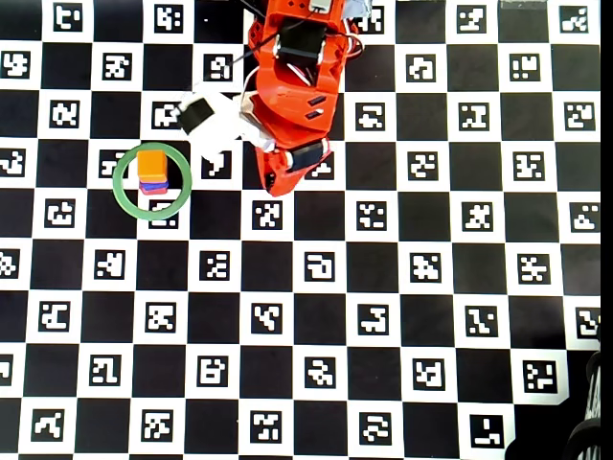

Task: Grab the red cube then put it in the green circle then put the blue cube on top and finally the orange cube on top

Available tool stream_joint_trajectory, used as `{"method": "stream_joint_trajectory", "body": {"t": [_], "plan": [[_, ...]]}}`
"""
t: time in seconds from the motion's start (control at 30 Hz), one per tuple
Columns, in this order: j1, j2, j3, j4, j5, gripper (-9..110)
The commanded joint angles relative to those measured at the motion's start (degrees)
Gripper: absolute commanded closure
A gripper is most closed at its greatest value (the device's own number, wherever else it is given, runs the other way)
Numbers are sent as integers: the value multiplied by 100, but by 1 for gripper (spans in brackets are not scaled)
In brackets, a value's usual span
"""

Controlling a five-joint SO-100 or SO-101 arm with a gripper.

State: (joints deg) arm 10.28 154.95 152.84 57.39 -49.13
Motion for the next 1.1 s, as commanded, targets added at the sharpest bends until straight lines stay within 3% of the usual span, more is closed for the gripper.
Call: {"method": "stream_joint_trajectory", "body": {"t": [0.0,1.07], "plan": [[-97,448,141,-246,-343,107],[-949,2777,2013,1151,-1406,107]]}}
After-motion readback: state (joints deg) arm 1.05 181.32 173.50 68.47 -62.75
